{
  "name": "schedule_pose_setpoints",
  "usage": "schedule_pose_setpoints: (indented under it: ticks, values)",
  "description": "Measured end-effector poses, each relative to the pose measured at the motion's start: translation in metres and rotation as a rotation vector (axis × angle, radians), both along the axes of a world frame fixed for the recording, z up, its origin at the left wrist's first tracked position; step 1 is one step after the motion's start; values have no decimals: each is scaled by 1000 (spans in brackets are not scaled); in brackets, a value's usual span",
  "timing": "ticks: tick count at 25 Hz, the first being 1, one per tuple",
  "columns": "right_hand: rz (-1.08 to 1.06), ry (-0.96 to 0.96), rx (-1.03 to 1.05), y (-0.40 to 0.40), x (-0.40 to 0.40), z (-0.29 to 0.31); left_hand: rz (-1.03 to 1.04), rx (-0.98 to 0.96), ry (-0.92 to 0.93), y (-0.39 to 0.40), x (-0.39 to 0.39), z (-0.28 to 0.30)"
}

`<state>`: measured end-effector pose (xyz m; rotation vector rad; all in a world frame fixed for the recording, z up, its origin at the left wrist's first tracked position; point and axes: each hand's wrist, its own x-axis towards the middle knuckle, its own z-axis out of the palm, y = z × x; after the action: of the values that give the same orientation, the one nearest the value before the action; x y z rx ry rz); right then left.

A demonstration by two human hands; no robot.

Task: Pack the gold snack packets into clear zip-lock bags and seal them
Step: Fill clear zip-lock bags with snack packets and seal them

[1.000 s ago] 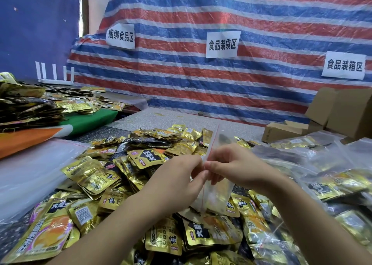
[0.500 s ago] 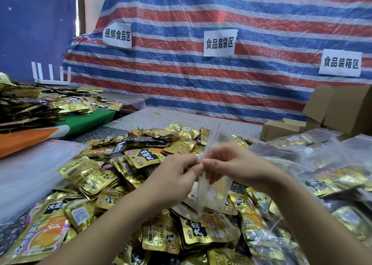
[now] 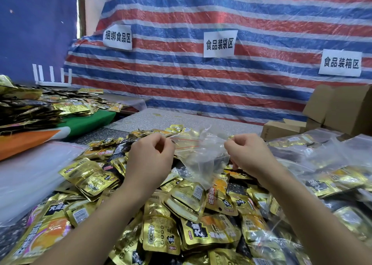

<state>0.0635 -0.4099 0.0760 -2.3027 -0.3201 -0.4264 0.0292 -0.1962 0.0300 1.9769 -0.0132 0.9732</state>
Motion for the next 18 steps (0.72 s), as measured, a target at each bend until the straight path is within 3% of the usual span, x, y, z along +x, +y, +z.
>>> schedule_pose_setpoints:
  ticks: [6,12,15,18]
  values:
    - [35,-56,-123,2,-4,0,-96,59,-70,-5,-4,-1]
    - [40,-324,-167,12,-17,6,-240,228,-33,-12,-8,-5]
    - [65,-325,-236,17,-21,8,-270,276,-18,-13,-8,-5]
    - [53,-286,-174,18,-22,8,-275,269,-20,-19,-13,-5]
